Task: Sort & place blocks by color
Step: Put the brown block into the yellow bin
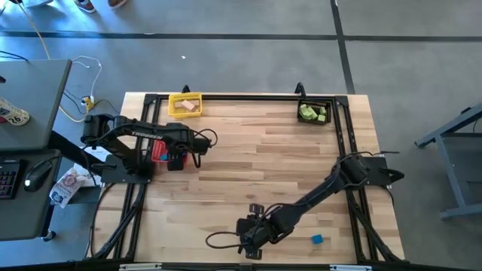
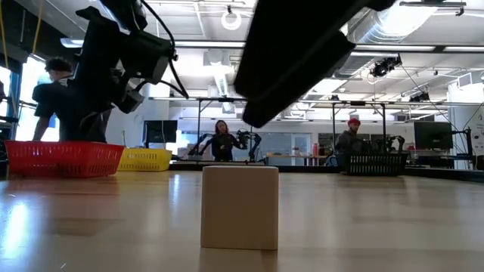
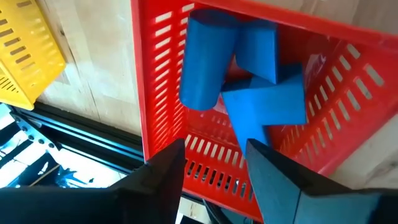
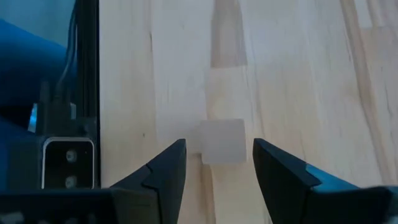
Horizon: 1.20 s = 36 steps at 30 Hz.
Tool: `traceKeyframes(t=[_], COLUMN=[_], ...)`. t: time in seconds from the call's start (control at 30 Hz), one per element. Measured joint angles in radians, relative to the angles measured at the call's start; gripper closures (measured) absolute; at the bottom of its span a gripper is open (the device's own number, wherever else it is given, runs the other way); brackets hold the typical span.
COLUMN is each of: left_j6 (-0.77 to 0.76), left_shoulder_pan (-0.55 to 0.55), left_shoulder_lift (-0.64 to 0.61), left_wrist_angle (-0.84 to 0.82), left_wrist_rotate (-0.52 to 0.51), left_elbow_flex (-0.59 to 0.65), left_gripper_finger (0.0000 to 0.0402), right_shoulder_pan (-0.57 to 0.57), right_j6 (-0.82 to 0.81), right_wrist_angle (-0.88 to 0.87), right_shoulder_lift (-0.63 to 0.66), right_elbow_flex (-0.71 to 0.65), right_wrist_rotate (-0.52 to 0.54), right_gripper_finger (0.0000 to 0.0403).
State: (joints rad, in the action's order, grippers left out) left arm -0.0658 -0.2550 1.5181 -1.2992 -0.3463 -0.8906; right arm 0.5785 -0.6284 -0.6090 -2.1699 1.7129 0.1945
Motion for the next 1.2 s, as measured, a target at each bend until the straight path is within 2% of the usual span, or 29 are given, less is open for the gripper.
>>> traceKeyframes(t=[0.4,0.73,1.07,1.2], left_j6=[-0.009,-0.014,-0.039,-0.039], left_shoulder_pan=[0.033,0.069,0.069,0.067], left_shoulder_lift=[-0.048,-0.229,-0.422,-0.469], left_wrist_angle=[-0.075,-0.074,-0.077,-0.075], left_wrist_rotate=[0.075,0.075,0.077,0.076], left_elbow_flex=[-0.156,-0.256,-0.264,-0.264], left_gripper_finger=[0.0245,0.0245,0.0245,0.0245], right_shoulder_pan=[-0.002,-0.003,-0.002,-0.008], right_j6=[0.027,0.024,0.022,0.015], right_wrist_angle=[0.036,0.052,0.06,0.059], right_shoulder_lift=[-0.032,-0.055,-0.055,-0.057], right_elbow_flex=[0.0,0.001,0.0,0.0], right_wrist_rotate=[0.01,0.02,0.064,0.038], right_gripper_finger=[0.0231,0.0231,0.0231,0.0231])
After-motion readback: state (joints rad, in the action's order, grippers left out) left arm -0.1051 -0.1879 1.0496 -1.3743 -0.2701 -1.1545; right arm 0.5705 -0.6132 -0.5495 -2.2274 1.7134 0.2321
